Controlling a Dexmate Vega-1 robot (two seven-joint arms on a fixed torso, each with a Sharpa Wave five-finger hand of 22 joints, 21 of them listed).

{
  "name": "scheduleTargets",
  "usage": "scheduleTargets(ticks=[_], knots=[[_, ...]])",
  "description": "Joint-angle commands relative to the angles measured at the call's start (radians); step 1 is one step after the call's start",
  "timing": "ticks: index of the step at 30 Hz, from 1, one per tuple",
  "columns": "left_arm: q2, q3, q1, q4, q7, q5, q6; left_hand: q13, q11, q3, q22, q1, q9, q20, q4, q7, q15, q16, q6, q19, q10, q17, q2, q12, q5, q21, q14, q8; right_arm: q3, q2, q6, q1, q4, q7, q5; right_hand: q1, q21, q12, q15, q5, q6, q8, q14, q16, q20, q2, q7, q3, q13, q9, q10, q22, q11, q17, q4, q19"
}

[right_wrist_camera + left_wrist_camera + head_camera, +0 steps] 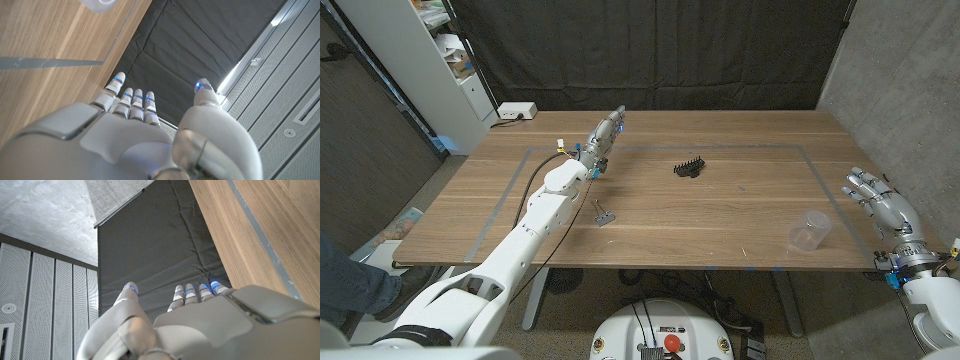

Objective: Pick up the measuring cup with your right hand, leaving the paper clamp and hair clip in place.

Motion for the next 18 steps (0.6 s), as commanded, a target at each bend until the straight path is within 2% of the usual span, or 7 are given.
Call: scheduleTargets(ticks=[1,10,12,18], knots=[[0.001,0.002,-0.002,-0.004,-0.003,0.004,0.003,0.002,-0.006,0.001,0.003,0.003,0.003,0.006,-0.003,0.000,-0.004,0.005,0.001,-0.023,-0.008,0.002,0.009,0.006,-0.003,-0.003,-0.005,0.006,0.000,0.005,0.023,-0.027,-0.002,0.001,-0.041,0.008,-0.002,-0.004,0.000,0.014,0.003,0.005,-0.008,-0.004,-0.003,-0.021,-0.010,-0.002,0.000,0.004,-0.005,0.004,-0.007,0.001,0.001,-0.007],[0.007,0.004,0.003,-0.019,0.000,0.006,0.014,0.002,-0.008,0.000,0.003,0.003,0.003,0.006,-0.003,-0.001,-0.004,0.005,0.001,-0.022,-0.009,0.002,0.010,0.006,-0.003,-0.004,-0.005,0.006,-0.011,0.011,0.029,-0.038,-0.006,-0.010,-0.079,0.027,-0.003,-0.006,0.001,0.037,-0.011,-0.001,-0.015,-0.005,-0.001,-0.043,-0.024,-0.008,0.001,0.004,-0.014,0.004,-0.010,0.002,0.004,-0.017],[0.007,0.005,0.003,-0.020,-0.004,0.002,0.019,0.002,-0.008,0.000,0.003,0.003,0.003,0.007,-0.004,-0.001,-0.004,0.005,0.000,-0.022,-0.009,0.002,0.010,0.006,-0.003,-0.005,-0.006,0.006,-0.013,0.012,0.031,-0.040,-0.006,-0.013,-0.087,0.035,-0.002,-0.006,0.004,0.047,-0.012,-0.001,-0.018,-0.005,0.000,-0.052,-0.034,-0.010,0.001,0.005,-0.015,0.004,-0.022,0.002,0.006,-0.018],[0.010,0.007,0.002,-0.031,-0.001,0.006,0.022,0.002,-0.007,0.000,0.003,0.003,0.003,0.007,-0.004,-0.001,-0.004,0.005,0.001,-0.023,-0.009,0.002,0.011,0.006,-0.003,-0.005,-0.006,0.006,-0.020,0.020,0.037,-0.044,-0.006,-0.026,-0.104,0.048,-0.002,-0.006,-0.001,0.066,-0.017,-0.002,-0.022,-0.005,0.000,-0.067,-0.062,-0.016,0.001,0.005,-0.018,0.005,-0.032,0.003,0.008,-0.023]])
